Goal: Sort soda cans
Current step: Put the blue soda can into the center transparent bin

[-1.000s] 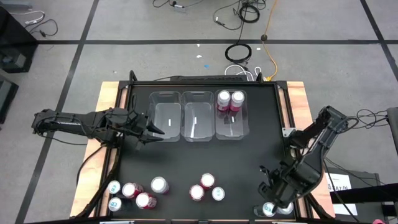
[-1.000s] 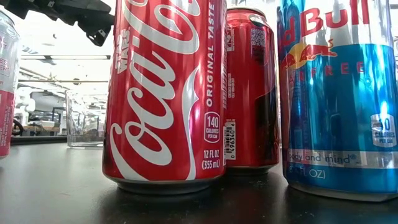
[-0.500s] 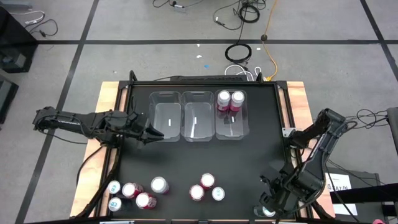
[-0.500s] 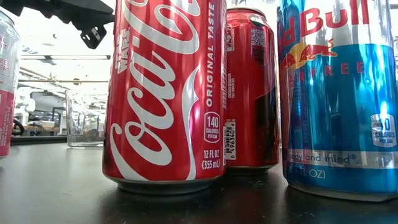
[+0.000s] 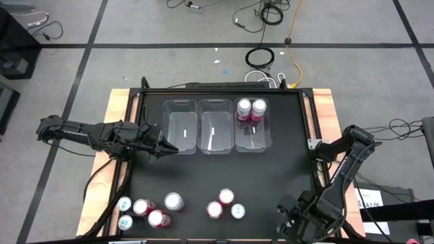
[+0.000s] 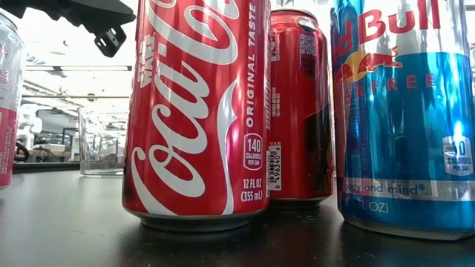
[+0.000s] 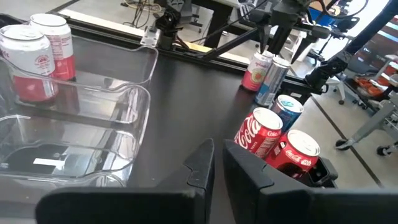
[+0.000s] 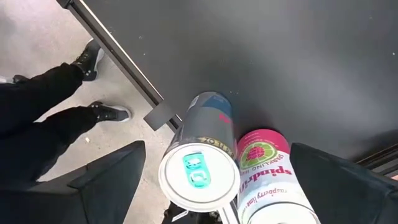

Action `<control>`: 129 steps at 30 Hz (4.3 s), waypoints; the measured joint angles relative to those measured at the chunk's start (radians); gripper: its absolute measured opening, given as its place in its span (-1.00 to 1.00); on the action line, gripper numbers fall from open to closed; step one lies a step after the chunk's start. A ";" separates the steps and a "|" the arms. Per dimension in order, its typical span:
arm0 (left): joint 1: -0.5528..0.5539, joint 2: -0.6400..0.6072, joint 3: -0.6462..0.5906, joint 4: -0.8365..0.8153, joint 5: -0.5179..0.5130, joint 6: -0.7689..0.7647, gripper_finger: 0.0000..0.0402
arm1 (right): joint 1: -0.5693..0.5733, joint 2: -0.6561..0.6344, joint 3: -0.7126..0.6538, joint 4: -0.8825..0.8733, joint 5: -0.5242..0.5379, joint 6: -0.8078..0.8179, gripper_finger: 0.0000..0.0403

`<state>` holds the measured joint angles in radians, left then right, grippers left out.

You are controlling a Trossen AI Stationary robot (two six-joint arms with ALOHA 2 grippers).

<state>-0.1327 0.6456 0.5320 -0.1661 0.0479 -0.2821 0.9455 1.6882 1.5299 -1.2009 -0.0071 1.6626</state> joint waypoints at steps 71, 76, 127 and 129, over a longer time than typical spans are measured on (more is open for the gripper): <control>0.037 0.000 0.000 -0.003 -0.244 0.107 -0.79 | -0.726 -0.068 0.246 -0.043 0.277 -0.849 0.08; 0.076 0.000 0.000 -0.008 -0.240 0.147 -0.79 | -0.891 0.104 0.468 -0.065 0.267 -1.053 0.08; 0.133 0.000 0.000 0.000 -0.203 0.078 -0.79 | -1.317 0.663 0.799 -0.248 0.131 -1.384 0.14; 0.133 0.000 0.000 0.000 -0.203 0.078 -0.79 | -1.318 0.663 0.799 -0.247 0.131 -1.392 0.14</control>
<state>0.0006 0.6456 0.5320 -0.1665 -0.1547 -0.2039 -0.3721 2.3512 2.3291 -1.4475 0.1242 0.2703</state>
